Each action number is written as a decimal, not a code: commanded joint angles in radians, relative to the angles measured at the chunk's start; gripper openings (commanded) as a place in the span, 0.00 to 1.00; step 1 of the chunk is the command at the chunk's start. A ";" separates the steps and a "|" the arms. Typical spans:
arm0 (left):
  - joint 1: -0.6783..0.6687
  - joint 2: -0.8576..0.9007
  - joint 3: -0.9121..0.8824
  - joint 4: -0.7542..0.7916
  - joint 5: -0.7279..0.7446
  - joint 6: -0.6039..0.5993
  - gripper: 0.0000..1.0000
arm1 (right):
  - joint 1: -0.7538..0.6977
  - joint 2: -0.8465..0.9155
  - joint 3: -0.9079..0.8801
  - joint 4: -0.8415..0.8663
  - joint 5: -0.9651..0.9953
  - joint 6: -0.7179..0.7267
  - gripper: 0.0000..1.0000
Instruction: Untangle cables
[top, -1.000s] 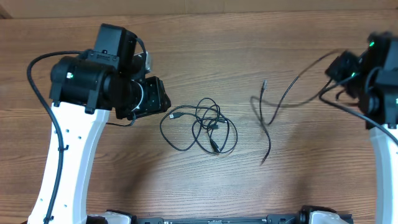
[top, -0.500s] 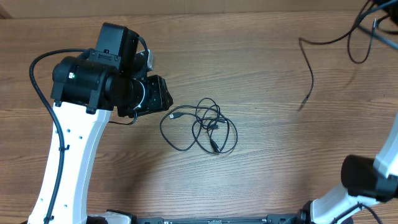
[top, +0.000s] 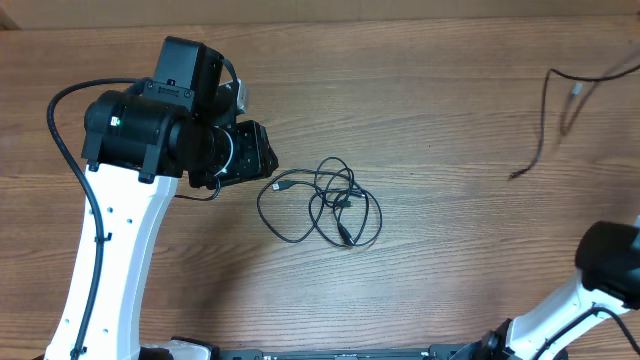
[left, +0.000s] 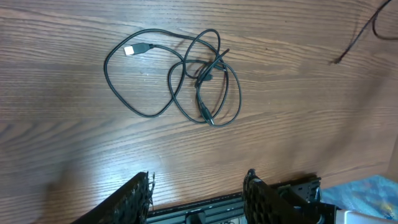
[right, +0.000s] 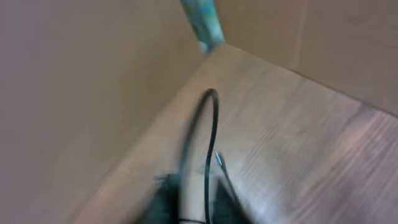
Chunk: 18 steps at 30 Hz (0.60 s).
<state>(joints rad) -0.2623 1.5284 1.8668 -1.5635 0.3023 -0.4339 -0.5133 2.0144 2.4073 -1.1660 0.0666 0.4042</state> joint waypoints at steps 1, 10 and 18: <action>-0.008 0.003 -0.001 0.009 0.000 0.019 0.51 | -0.036 0.045 -0.057 0.000 -0.177 -0.001 0.96; -0.008 0.003 -0.001 0.013 0.001 0.019 0.51 | -0.048 0.039 -0.089 -0.034 -0.214 0.000 1.00; -0.008 0.003 -0.001 0.012 0.001 0.019 0.52 | -0.052 0.016 -0.089 -0.086 -0.189 0.000 1.00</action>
<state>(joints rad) -0.2623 1.5284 1.8668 -1.5497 0.3023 -0.4339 -0.5613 2.0785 2.3081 -1.2411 -0.1261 0.4065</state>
